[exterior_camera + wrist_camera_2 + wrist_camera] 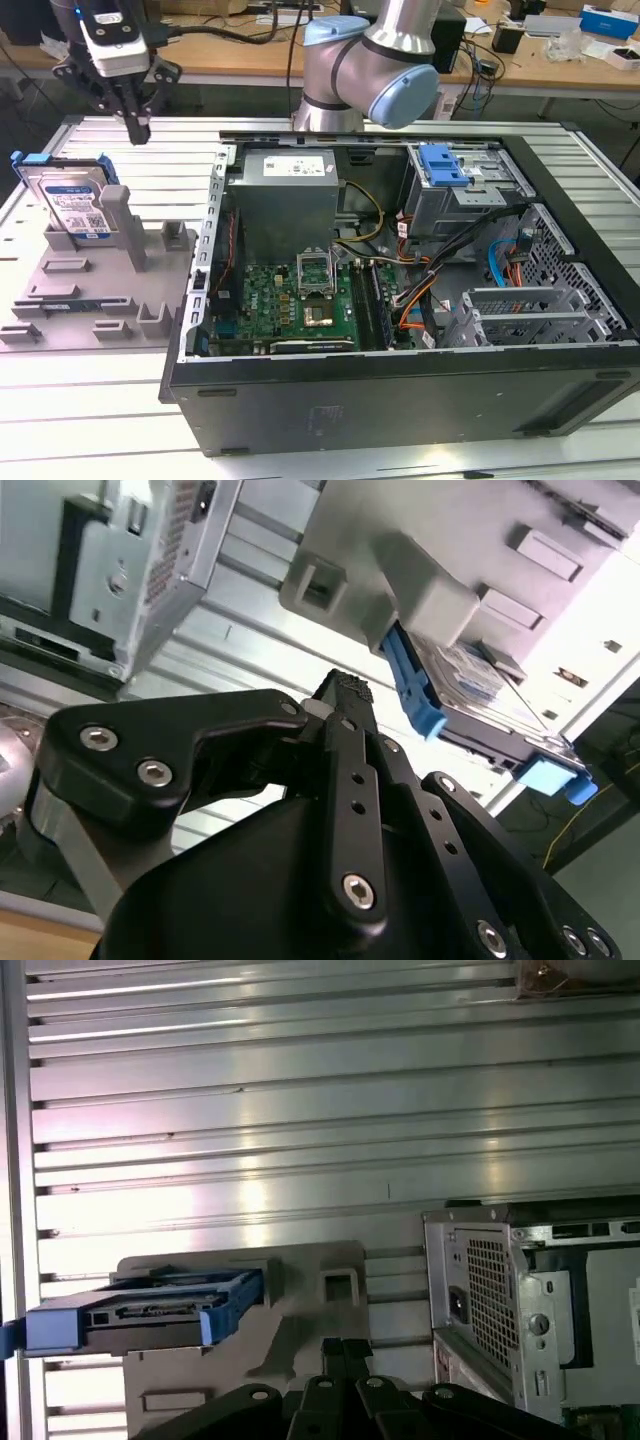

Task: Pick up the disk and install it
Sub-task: 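Reach for the disk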

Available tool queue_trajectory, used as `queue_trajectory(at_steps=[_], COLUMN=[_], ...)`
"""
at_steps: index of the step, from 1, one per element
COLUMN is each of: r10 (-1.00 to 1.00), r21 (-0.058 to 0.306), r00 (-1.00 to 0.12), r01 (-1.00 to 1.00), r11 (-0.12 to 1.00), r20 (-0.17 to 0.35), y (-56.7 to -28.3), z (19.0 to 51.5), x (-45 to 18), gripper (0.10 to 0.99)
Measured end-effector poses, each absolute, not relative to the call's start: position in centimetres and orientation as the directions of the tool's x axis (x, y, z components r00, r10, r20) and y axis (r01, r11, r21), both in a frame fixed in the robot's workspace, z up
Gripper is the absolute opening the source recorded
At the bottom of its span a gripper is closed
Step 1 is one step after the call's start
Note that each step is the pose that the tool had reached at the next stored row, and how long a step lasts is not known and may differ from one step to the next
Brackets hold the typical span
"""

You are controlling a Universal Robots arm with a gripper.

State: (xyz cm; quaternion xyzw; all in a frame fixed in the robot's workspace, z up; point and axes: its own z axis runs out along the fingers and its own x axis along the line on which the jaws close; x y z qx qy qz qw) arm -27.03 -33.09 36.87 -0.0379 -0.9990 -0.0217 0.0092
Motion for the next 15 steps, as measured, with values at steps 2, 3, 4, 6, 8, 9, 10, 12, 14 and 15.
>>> queue_trajectory(at_steps=[2,3,4,6,8,9,10,12,14,15], r10=[0.075,0.075,0.075,0.075,0.075,0.075,0.075,0.075,0.075,0.075], r21=[0.042,0.042,0.042,0.042,0.042,0.041,0.041,0.041,0.041,0.041], r00=[-0.997,-0.997,-0.997,-0.997,-0.997,-0.997,-0.996,-0.996,-0.996,-0.996], r01=[0.076,0.076,0.076,0.076,0.077,0.077,0.077,0.077,0.077,0.077], r11=[0.996,0.996,0.996,0.996,0.996,0.996,0.996,0.996,0.996,0.996], r20=[0.022,0.023,0.024,0.026,0.030,0.035,0.038,0.038,0.039,0.039], y=[-32.6,-32.3,-32.1,-31.9,-31.7,-31.5,-31.5,-31.5,-31.5,-31.5], z=[36.7,36.6,36.5,36.4,36.3,36.2,36.2,36.2,36.2,36.2], x=[-28.2,-28.9,-29.5,-30.3,-31.6,-32.6,-32.9,-32.9,-32.9,-32.9], gripper=[0.106,0.106,0.106,0.106,0.106,0.106,0.106,0.106,0.106,0.106])
